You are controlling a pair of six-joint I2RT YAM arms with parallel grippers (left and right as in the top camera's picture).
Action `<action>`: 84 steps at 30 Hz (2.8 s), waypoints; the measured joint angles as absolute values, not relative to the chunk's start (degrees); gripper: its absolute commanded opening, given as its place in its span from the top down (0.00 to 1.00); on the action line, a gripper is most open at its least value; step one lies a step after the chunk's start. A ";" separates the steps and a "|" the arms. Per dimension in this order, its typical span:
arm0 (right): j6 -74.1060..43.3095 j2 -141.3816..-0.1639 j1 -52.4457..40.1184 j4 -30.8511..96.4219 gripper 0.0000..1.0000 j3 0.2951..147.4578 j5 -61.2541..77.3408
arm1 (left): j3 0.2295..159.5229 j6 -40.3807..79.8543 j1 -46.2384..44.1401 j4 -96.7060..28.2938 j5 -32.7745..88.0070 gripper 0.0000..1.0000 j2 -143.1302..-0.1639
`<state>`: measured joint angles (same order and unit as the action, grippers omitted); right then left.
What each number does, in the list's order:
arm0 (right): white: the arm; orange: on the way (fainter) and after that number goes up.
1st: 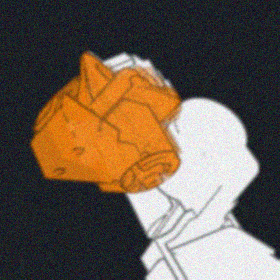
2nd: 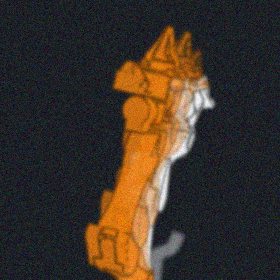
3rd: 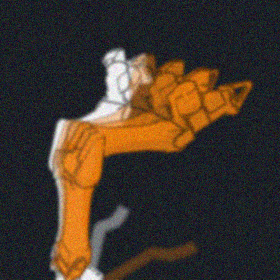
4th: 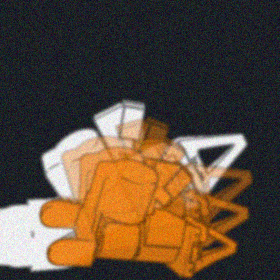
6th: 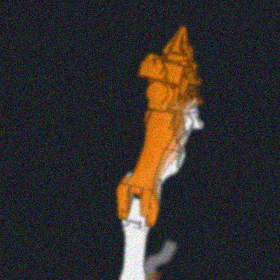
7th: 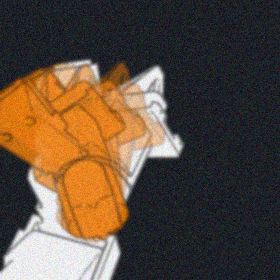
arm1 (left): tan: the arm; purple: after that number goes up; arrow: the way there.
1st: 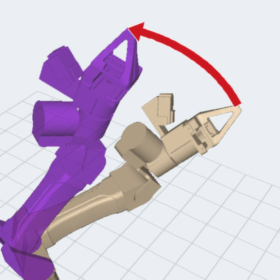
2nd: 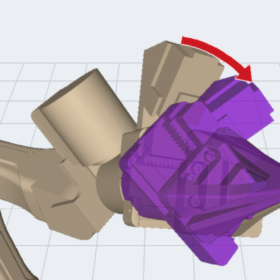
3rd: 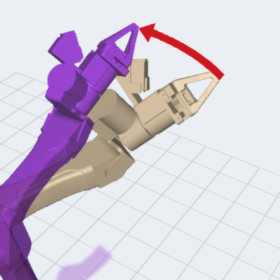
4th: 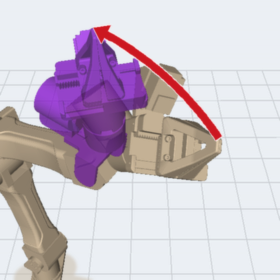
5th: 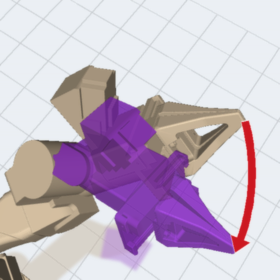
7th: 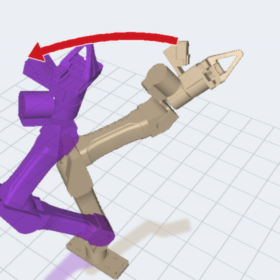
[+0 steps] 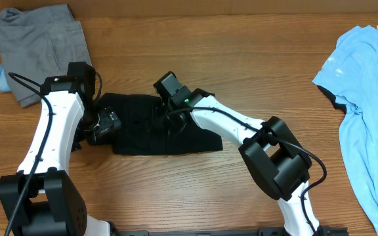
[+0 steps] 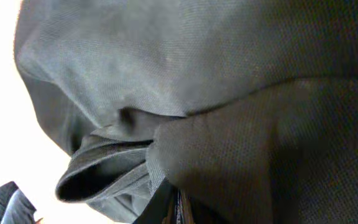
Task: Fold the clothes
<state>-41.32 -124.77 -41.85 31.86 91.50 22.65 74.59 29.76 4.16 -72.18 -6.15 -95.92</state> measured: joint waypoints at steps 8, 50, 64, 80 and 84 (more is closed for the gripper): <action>-27.16 -113.27 -31.31 49.41 0.81 100.47 28.14 | 74.59 29.76 4.16 -71.99 -6.15 0.00 -95.92; -26.37 -131.98 -35.07 12.38 0.58 81.78 62.17 | 74.59 29.36 4.16 -72.01 -6.15 0.00 -95.92; -25.32 -130.08 -24.77 28.29 0.53 95.48 64.88 | 74.59 29.36 4.16 -71.99 -6.13 0.00 -95.92; -19.40 -102.63 -24.73 70.32 0.00 95.68 18.04 | 73.73 17.65 13.80 -53.65 2.85 0.00 -99.24; -19.53 -93.06 -24.73 73.56 0.00 95.74 16.62 | 73.73 14.63 19.70 -52.03 5.45 0.00 -103.68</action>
